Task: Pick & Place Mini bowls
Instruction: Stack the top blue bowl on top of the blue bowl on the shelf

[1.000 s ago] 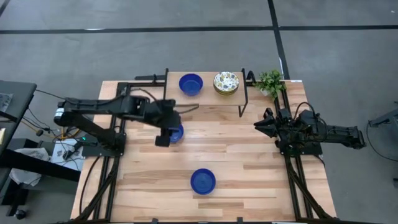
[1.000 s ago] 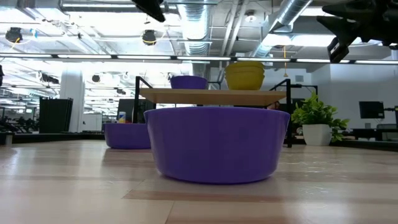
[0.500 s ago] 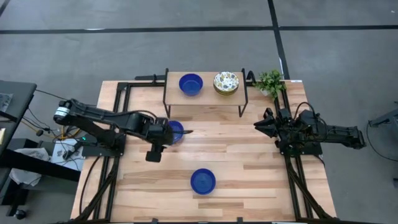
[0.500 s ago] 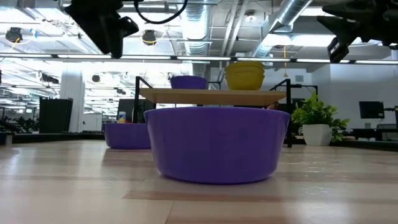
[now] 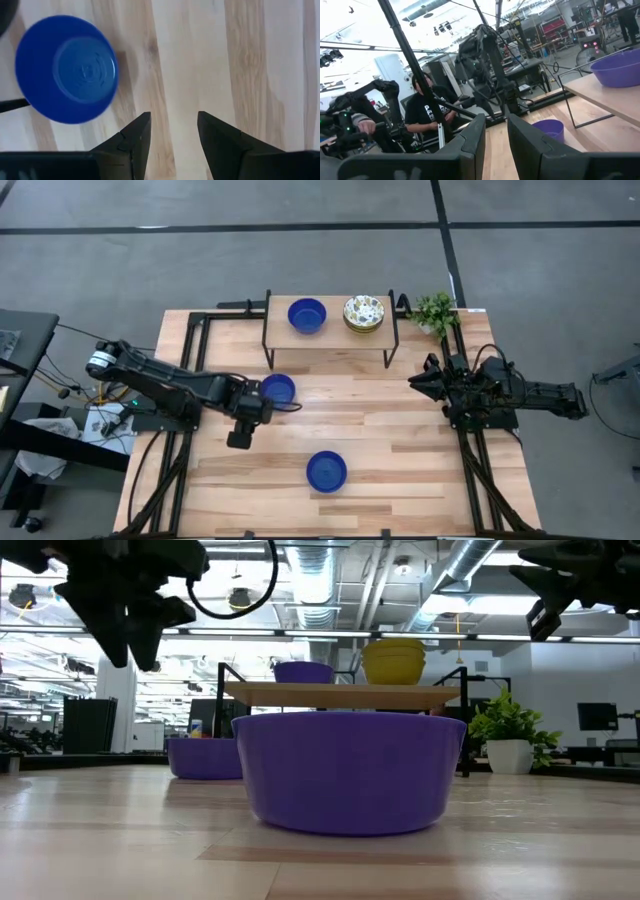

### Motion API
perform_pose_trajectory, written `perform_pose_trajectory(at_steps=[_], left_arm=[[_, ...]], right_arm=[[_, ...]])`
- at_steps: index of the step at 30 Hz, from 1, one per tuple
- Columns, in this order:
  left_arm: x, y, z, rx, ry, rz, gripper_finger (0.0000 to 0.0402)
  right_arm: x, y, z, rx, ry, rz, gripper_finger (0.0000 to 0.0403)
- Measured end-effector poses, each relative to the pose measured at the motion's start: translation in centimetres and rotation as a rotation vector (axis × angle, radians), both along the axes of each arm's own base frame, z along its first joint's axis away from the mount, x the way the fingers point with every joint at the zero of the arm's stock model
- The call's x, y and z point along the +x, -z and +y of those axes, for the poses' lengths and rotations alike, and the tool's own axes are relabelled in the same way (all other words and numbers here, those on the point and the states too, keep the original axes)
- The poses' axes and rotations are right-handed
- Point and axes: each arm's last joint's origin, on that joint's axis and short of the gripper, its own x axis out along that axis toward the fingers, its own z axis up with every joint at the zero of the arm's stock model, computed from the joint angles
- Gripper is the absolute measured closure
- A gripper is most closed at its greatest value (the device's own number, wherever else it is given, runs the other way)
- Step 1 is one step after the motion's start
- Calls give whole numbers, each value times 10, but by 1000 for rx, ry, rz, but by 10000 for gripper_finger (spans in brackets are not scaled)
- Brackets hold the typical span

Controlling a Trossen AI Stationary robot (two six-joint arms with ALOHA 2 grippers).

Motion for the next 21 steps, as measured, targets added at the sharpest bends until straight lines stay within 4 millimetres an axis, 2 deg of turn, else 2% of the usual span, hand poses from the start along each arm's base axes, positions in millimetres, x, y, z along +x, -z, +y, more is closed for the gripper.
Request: perform_pose_trajectory(at_steps=[5, 11, 17, 21], left_arm=[[-1, 6, -2, 4, 15, 9, 241], [-2, 22, -1, 78, 77, 19, 241], [3, 33, -2, 100, 100, -49, 241], [7, 33, -1, 143, 132, -98, 241]], right_arm=[[0, 0, 0, 0, 0, 0, 331], [0, 0, 0, 0, 0, 0, 331], [0, 0, 0, 0, 0, 0, 331], [0, 0, 0, 0, 0, 0, 331]])
